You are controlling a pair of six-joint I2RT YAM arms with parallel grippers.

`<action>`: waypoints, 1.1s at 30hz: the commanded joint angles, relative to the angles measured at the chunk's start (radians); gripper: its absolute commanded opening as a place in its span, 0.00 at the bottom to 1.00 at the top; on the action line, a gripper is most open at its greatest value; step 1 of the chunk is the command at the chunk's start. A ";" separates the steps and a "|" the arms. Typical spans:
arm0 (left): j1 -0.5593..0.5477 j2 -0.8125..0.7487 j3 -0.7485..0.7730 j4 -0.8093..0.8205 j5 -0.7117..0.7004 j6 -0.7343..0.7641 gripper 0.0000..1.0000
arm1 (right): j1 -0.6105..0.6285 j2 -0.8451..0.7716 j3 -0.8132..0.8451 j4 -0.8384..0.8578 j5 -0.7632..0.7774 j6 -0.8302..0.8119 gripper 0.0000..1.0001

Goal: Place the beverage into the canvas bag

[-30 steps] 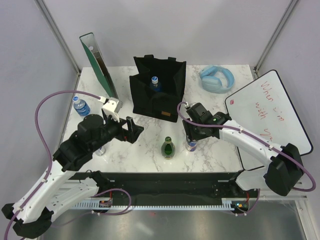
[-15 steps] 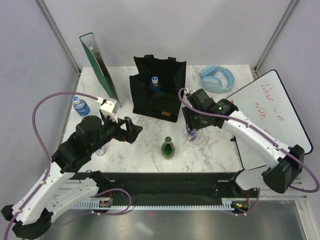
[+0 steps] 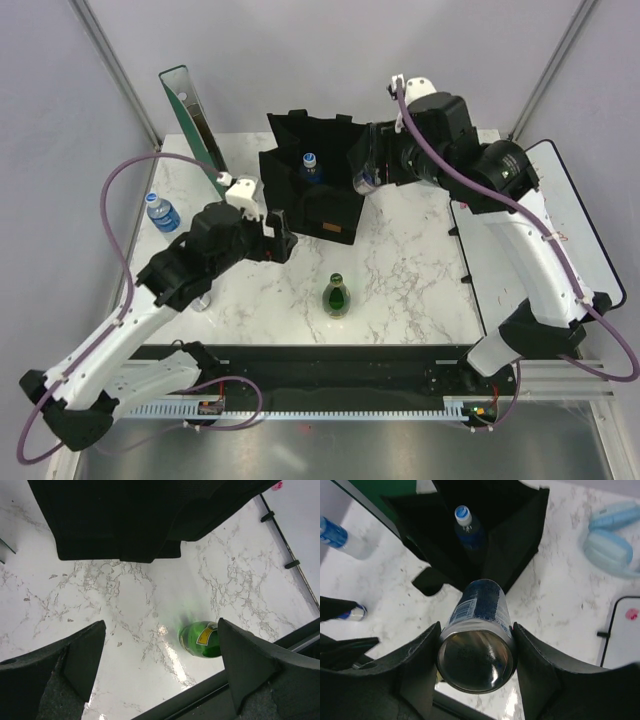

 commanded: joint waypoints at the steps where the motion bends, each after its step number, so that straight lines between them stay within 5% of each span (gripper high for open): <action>1: -0.003 0.100 0.063 0.069 0.003 0.006 0.99 | 0.001 0.049 0.168 0.100 0.001 -0.036 0.00; 7: -0.003 0.198 0.076 0.139 0.037 0.082 0.98 | 0.001 0.073 0.111 0.395 -0.053 -0.047 0.00; 13: -0.003 0.241 0.084 0.239 0.012 0.192 0.98 | 0.001 0.198 0.125 0.496 -0.047 -0.068 0.00; 29: -0.003 0.347 0.139 0.295 -0.092 0.222 0.90 | 0.001 0.275 0.056 0.564 0.064 -0.142 0.00; 33: -0.003 0.260 0.245 0.212 0.052 0.140 0.92 | 0.001 0.241 0.119 0.587 0.030 -0.099 0.00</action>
